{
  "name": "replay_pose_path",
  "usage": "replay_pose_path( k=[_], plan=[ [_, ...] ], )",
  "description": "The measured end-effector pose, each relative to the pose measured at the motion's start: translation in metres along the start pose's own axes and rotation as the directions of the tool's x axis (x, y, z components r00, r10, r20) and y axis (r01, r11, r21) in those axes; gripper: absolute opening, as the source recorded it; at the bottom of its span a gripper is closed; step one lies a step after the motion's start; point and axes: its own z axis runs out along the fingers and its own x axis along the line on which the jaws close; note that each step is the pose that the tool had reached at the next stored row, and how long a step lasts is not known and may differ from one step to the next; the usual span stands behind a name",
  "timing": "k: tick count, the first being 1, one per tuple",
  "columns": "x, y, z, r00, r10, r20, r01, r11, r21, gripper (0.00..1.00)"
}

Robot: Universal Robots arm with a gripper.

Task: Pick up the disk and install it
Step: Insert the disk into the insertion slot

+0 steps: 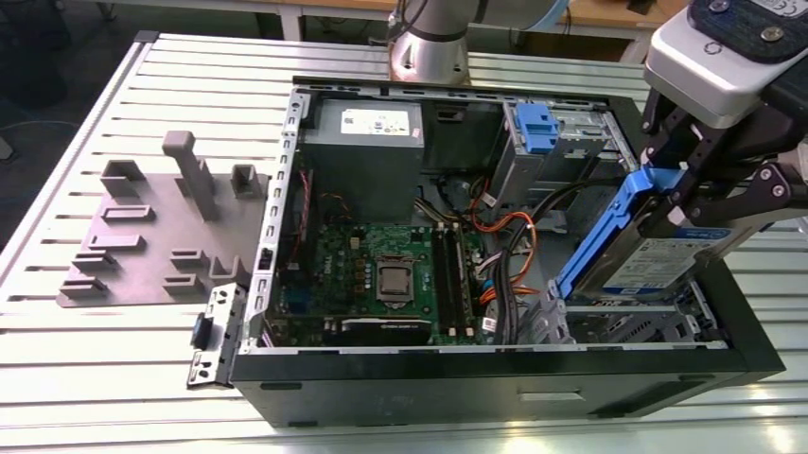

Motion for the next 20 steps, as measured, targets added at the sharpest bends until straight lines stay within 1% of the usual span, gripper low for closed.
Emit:
replay_pose_path(
  k=[7, 8, 9, 10, 11, 15, 16, 17, 19, 20],
  plan=[
    [0.0, 0.0, 0.0001, 1.0, 0.0, -0.0001, 0.0, 1.0, 0.0001, 0.36],
    [0.0, 0.0, 0.0001, 1.0, 0.0, 0.0, 0.0, 1.0, 0.0001, 0.37],
    [0.0, 0.0, 0.0001, 1.0, 0.0, 0.0, 0.0, 1.0, 0.0, 0.43],
    [0.0, 0.0, 0.0005, 1.0, 0.0, -0.0002, 0.0, 1.0, 0.0, 0.43],
    [0.0, 0.0, 0.0019, 1.0, 0.0, -0.0003, 0.0, 1.0, -0.0001, 0.5],
    [-0.0005, 0.0, 0.009, 1.0, 0.0, -0.0002, 0.0, 1.0, -0.0001, 0.5],
    [-0.0006, 0.0, 0.0109, 1.0, 0.0, 0.0, 0.0, 1.0, -0.0001, 0.48],
    [-0.0007, 0.0, 0.0127, 1.0, 0.0, -0.0001, 0.0, 1.0, -0.0001, 0.42],
    [-0.0008, 0.0, 0.0164, 1.0, 0.0, -0.0002, 0.0, 1.0, 0.0, 0.42],
    [-0.0008, 0.0, 0.0181, 1.0, 0.0, -0.0001, 0.0, 1.0, 0.0, 0.36]
  ],
)
